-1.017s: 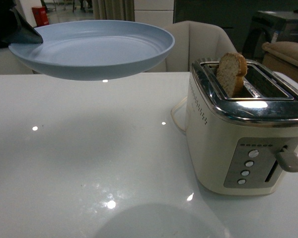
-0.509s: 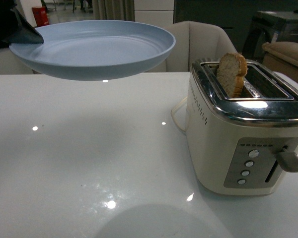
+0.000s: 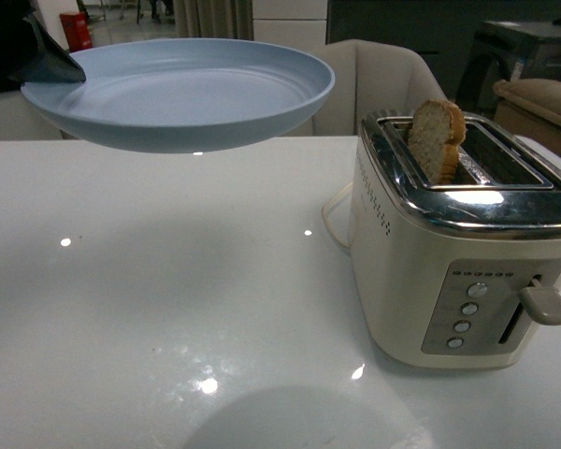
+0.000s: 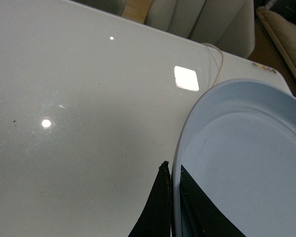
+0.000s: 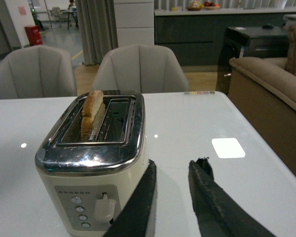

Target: Left arm holds plate, right arm toasts bread

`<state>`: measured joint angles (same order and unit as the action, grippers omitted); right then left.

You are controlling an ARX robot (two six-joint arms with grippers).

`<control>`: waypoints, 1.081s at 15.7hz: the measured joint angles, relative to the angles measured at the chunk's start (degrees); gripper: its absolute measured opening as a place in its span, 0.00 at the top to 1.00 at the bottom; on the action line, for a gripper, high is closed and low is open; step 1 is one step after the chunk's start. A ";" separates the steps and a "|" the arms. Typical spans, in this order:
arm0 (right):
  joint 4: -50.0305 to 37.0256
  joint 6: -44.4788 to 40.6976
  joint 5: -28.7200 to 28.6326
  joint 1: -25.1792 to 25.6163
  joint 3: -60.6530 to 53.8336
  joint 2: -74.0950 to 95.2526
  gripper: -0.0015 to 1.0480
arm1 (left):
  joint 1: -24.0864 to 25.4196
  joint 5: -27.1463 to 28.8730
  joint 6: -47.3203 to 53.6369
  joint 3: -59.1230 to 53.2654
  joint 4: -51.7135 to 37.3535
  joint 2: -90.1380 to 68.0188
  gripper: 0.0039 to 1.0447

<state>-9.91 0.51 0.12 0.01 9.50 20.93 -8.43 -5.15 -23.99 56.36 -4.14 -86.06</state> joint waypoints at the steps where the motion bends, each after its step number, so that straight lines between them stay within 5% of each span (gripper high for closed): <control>1: 0.74 -0.11 0.00 0.00 -2.91 -5.25 0.91 | 0.00 0.00 0.00 0.00 0.00 0.00 0.98; 2: 1.36 -0.37 0.02 0.00 -5.05 -7.87 0.98 | 0.00 0.02 0.00 0.00 0.04 0.00 0.98; 5: 2.27 -0.20 0.02 0.00 -6.27 -10.49 0.98 | 0.00 0.00 0.00 0.00 0.02 0.00 0.98; 7: 10.51 -0.20 -0.04 0.00 -7.39 -18.97 0.98 | 0.00 0.02 0.00 0.00 0.07 0.00 0.98; 15: 10.12 -0.24 -0.09 0.00 -8.79 -20.72 0.98 | 0.00 0.00 0.00 0.00 0.02 0.00 0.98; 17: 10.12 -0.35 -0.09 0.00 -8.79 -20.72 0.78 | 0.00 0.00 0.00 0.00 0.02 0.00 0.98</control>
<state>0.21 0.16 0.03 0.01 0.71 0.21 -8.43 -5.15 -23.99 56.36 -4.12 -86.06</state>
